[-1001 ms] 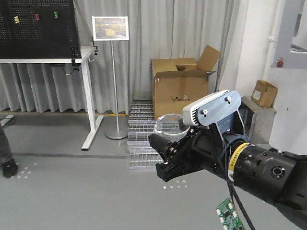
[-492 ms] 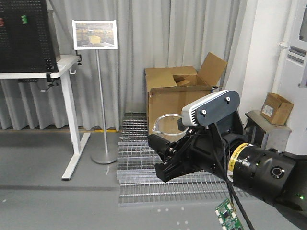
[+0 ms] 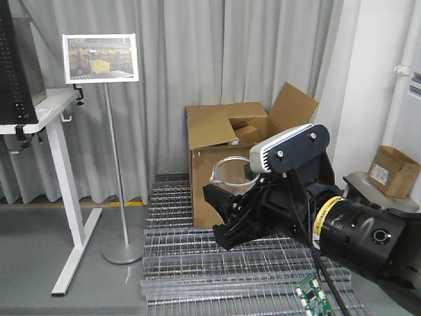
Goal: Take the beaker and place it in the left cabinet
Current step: 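Drive across the room toward the open white cabinet carrying the beaker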
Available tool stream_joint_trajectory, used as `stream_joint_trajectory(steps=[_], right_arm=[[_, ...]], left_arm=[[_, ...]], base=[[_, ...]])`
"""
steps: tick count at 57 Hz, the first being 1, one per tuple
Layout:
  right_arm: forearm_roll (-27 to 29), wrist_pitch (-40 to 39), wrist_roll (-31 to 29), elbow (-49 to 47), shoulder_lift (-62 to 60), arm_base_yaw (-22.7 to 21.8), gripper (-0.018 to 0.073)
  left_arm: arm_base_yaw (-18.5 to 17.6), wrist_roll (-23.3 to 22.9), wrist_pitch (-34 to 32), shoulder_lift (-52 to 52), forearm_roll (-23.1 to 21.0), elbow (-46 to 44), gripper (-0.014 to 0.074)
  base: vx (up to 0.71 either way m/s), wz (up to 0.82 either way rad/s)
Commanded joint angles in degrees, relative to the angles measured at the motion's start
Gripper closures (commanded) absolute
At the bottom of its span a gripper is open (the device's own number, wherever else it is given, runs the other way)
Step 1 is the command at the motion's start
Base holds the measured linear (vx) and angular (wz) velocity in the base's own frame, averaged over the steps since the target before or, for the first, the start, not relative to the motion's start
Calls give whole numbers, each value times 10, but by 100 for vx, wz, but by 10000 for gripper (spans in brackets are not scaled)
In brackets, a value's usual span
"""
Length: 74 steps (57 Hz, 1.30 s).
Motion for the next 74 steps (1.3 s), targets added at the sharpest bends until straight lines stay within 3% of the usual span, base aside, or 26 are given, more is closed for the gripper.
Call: stream_joint_trajectory(steps=[1, 33, 74], right_arm=[[2, -41, -2, -19, -21, -2, 565], [2, -36, -2, -19, -21, -2, 565], [2, -36, -2, -19, -21, -2, 565]], left_arm=[[-4, -2, -48, -10, -1, -5, 593], [-4, -2, -48, -10, -1, -5, 593], [-4, -2, -48, -10, -1, -5, 593]], base=[[54, 0], [45, -17], [23, -73]])
